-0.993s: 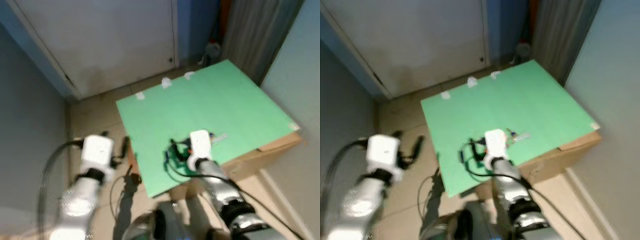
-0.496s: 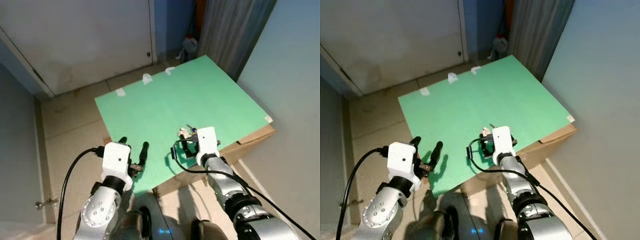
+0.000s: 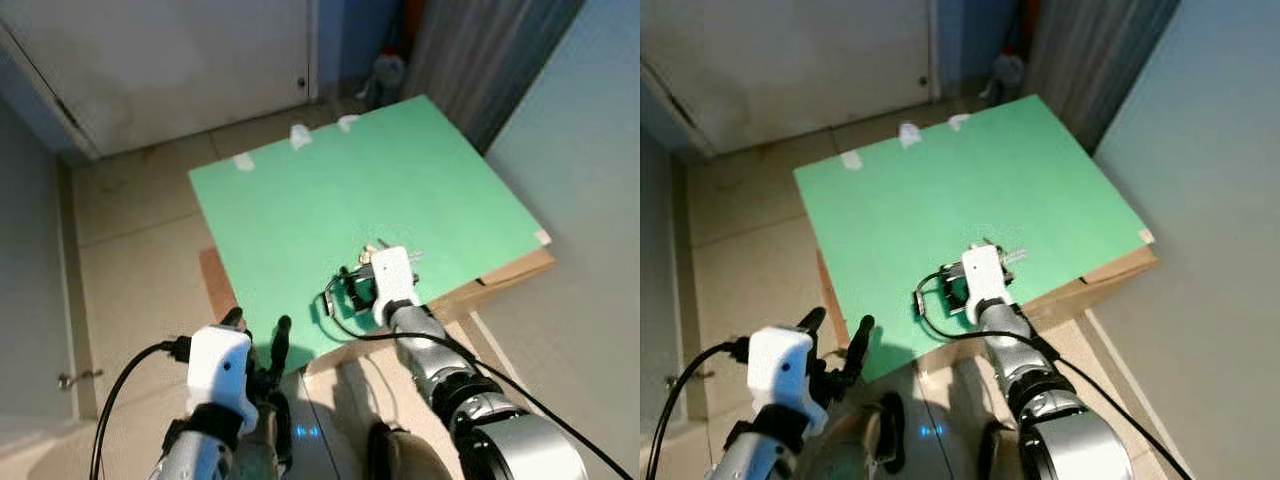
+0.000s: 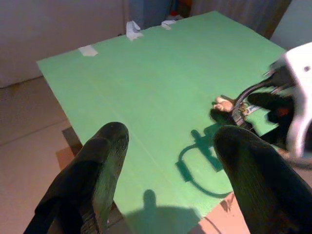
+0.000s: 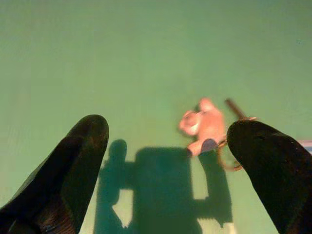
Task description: Hang keys on a hook
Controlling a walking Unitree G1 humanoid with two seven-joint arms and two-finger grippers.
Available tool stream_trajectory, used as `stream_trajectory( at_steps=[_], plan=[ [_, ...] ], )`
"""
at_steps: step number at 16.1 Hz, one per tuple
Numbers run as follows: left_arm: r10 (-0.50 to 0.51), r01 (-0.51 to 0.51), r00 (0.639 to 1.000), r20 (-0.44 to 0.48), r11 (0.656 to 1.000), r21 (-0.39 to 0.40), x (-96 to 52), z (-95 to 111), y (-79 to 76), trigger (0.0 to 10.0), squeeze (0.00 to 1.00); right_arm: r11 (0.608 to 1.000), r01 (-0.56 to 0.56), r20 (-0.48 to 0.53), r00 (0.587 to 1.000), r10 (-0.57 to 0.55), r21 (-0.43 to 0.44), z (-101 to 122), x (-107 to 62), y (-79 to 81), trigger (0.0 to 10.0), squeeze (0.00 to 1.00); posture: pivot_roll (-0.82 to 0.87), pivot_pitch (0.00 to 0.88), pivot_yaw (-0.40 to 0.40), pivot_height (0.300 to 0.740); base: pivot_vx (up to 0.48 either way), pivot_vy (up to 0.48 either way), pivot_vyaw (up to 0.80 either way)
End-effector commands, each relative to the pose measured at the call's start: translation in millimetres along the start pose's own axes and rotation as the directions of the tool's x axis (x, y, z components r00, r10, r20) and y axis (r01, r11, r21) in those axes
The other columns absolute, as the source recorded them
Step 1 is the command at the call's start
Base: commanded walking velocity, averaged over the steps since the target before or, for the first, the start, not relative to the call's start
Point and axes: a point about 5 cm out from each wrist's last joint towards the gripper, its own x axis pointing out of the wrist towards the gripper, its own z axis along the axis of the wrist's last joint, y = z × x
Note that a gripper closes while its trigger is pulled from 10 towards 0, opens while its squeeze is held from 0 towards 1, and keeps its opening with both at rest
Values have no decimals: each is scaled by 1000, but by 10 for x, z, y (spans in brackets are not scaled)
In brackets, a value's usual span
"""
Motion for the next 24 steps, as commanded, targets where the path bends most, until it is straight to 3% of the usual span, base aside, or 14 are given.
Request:
stream_trajectory(
  at_steps=[1,7,10,12,16,20,22,24],
  plan=[
    [-9,9,1000,-15,1000,-3,-95,22,-58,10000,0,1000,1,-26,1000,-1,-10,-38,-3,27,10000,0,241,316,-23,740,0,0,0],
    [17,-14,999,-38,998,65,-158,21,-23,10000,0,996,75,-68,995,-72,55,13,49,-28,10000,0,249,339,-28,740,0,0,0],
    [8,-6,1000,-30,997,72,54,-31,-19,10000,0,1000,-16,-6,1000,16,17,48,36,30,10000,0,159,301,-48,740,107,-274,0],
    [-11,13,1000,-13,991,131,234,-29,-76,10000,0,997,-78,37,996,79,-16,-19,-39,57,10000,0,104,284,-45,740,322,-352,0],
    [-31,35,999,-25,988,154,374,-80,-82,10000,0,993,-118,23,993,118,-9,-206,-162,130,10000,0,68,267,-27,740,298,-373,0],
    [15,-13,1000,-25,995,95,419,-84,10,10000,0,991,-132,34,991,132,3,-156,-136,179,10000,0,76,254,-21,740,383,-183,0],
    [22,-16,999,-45,991,133,451,-124,67,10000,0,991,-132,40,991,131,2,-133,-127,143,10000,0,74,246,-23,740,240,0,0],
    [12,7,995,-100,984,179,581,-238,147,10000,0,990,-140,53,989,140,-3,-144,-157,83,10000,0,53,243,-30,740,0,0,0]
  ],
)
